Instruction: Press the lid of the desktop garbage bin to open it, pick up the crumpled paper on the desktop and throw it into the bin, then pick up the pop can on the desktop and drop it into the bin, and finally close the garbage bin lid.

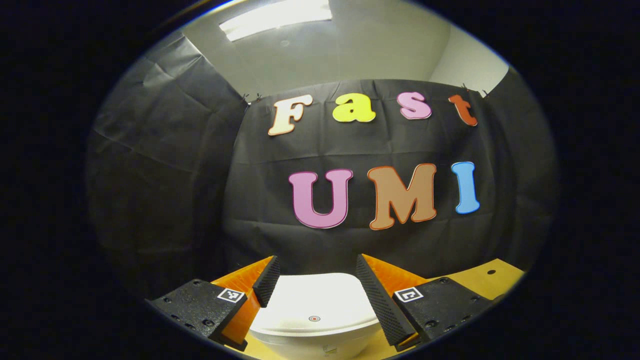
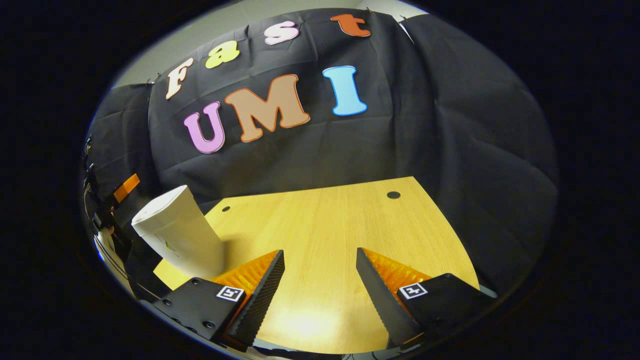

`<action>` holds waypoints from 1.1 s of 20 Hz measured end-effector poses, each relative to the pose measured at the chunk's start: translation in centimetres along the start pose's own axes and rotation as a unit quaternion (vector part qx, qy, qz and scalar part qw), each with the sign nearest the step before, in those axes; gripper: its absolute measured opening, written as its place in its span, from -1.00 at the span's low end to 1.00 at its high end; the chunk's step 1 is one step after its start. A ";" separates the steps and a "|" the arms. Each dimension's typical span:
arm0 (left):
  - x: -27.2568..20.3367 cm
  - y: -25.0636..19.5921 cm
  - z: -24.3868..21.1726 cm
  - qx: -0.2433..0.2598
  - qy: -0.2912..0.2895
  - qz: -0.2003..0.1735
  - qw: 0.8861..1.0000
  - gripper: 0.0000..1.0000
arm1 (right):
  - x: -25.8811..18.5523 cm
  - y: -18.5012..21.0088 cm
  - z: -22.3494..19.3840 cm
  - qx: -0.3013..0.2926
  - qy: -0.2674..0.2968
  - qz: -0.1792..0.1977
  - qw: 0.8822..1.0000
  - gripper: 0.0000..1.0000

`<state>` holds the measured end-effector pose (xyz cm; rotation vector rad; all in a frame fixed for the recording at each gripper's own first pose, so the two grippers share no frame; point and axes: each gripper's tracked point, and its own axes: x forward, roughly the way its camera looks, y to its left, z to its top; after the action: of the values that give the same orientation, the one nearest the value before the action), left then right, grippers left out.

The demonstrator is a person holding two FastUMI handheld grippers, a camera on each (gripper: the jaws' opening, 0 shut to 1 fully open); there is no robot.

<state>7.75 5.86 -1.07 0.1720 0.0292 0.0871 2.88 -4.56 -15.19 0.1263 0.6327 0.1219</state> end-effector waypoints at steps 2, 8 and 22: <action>-1.7 -1.4 0.8 -0.030 0.000 -0.015 0.999 0.85 | -0.4 1.2 0.8 0.003 -0.020 0.011 1.000 0.92; -6.4 -5.7 0.7 -0.067 0.011 -0.046 0.997 0.85 | -2.5 5.6 3.6 0.018 -0.106 0.043 0.993 0.93; -10.5 -9.8 -1.0 -0.110 0.045 -0.102 0.988 0.86 | -6.7 8.8 4.5 0.057 -0.194 0.074 0.977 0.92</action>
<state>-1.94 -4.52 -3.50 -0.0556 0.1267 -0.1056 -0.49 2.71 -6.36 0.3008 0.2400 0.1986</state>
